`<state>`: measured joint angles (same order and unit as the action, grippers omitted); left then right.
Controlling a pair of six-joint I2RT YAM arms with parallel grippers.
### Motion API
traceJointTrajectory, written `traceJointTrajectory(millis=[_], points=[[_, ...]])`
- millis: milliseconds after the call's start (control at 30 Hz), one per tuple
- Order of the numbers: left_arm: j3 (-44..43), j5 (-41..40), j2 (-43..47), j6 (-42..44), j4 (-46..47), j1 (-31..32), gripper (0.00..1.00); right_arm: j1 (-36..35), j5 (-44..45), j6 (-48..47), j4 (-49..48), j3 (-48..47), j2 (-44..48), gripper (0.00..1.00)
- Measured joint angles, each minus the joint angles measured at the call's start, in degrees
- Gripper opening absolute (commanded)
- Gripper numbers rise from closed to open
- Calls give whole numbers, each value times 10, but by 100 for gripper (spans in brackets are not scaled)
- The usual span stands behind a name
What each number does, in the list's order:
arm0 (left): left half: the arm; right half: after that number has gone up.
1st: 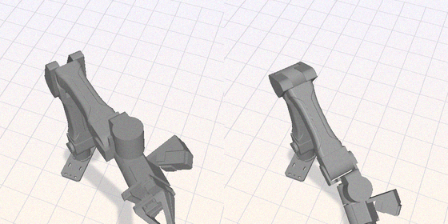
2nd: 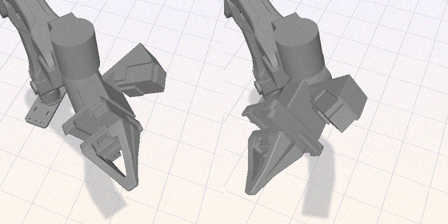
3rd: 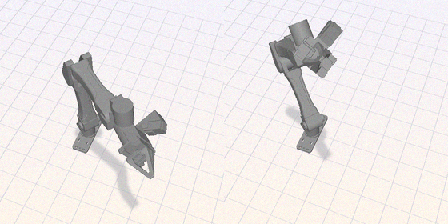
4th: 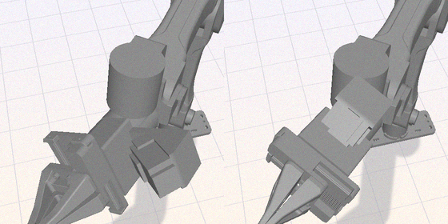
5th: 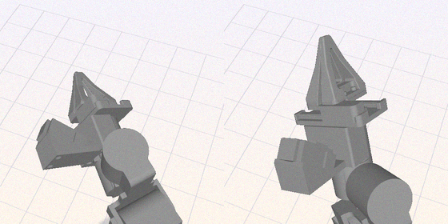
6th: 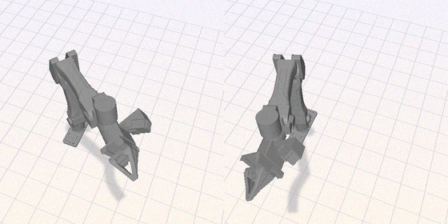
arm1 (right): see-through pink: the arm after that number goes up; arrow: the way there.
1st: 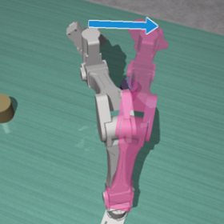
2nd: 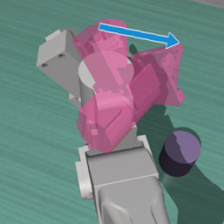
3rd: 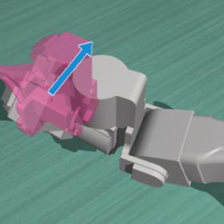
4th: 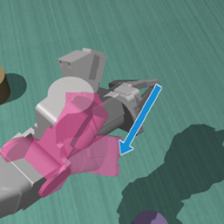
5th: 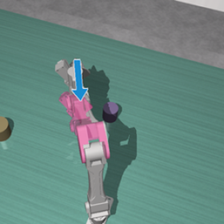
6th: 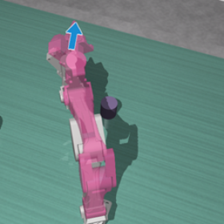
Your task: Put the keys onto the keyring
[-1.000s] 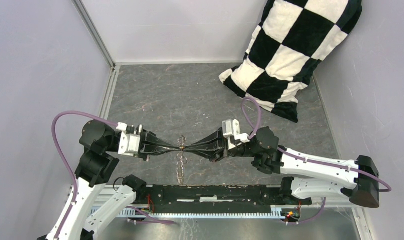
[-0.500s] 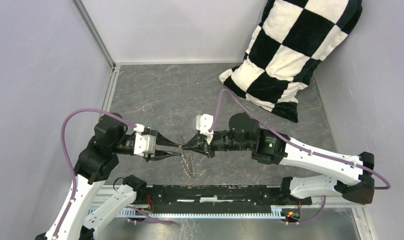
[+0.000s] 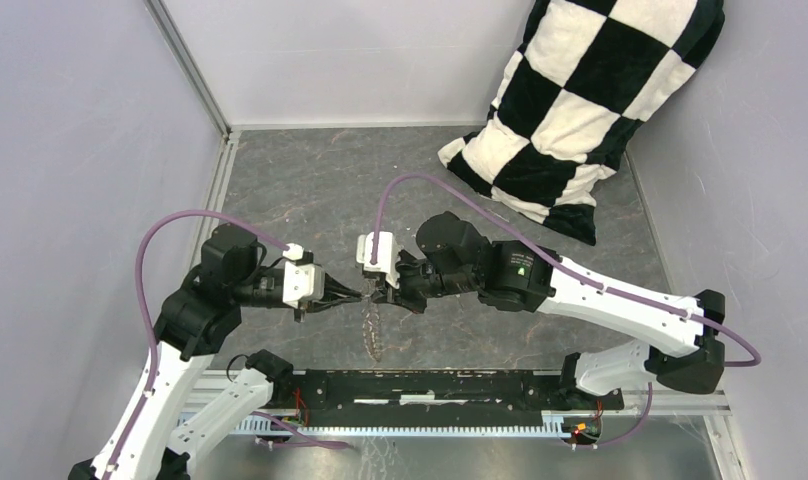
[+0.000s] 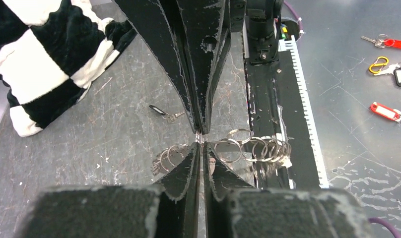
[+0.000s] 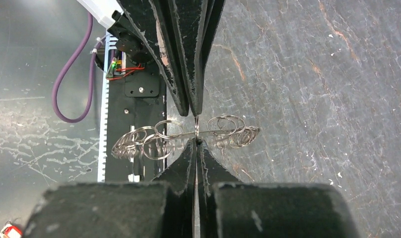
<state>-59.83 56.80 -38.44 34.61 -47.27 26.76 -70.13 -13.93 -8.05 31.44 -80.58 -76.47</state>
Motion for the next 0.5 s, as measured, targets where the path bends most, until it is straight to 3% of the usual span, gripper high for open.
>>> traceJointTrajectory(millis=[167, 500], points=[[0, 6, -2, 5, -11, 0, 23, 0, 0, -3, 21, -21, -9, 1], [-2, 17, -34, 26, -50, 0, 36, 0, -5, -4, 60, -43, -33, 1]])
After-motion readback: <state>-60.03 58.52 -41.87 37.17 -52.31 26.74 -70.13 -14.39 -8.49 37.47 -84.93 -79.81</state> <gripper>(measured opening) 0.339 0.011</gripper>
